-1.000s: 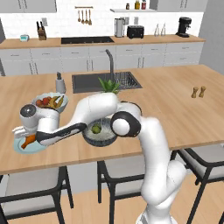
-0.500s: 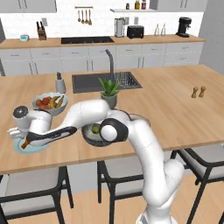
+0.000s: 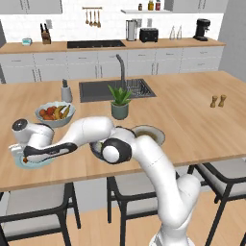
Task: Pick the chicken drumstick and lime from their plates and place them in the bowl. Then put the bowl in the fridge.
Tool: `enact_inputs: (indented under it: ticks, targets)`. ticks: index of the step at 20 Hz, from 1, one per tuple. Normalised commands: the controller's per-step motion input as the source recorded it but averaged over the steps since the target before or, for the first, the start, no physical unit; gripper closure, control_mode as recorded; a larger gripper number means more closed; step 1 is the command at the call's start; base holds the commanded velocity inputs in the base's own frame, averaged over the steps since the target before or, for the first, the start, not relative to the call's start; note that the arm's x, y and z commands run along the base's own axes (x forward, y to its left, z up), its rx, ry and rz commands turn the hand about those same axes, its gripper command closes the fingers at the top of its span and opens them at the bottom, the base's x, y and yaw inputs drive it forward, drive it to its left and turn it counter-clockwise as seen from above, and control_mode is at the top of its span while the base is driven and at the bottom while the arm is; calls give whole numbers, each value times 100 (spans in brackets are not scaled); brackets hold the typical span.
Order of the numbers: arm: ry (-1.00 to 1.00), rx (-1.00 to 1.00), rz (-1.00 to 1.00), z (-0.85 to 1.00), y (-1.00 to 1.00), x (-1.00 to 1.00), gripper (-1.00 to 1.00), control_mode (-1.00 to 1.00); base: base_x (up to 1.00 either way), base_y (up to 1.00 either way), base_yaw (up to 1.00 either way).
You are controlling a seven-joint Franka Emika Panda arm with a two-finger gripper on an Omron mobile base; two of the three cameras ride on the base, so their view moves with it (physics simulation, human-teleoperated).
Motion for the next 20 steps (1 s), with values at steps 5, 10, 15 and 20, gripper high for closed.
enact_inputs:
  ticks: [5,10,15,20]
  targets:
    - [0,0,-13,0,23,42,-100,-100,0,0,0]
    - [0,0,-9,-17,7,40,100,-100,0,0,0]
    - [0,-6,-1,-22,-10,15,100,-100,0,0,0]
    - [-9,4,-7,48,-72,-38,100,-100,0,0,0]
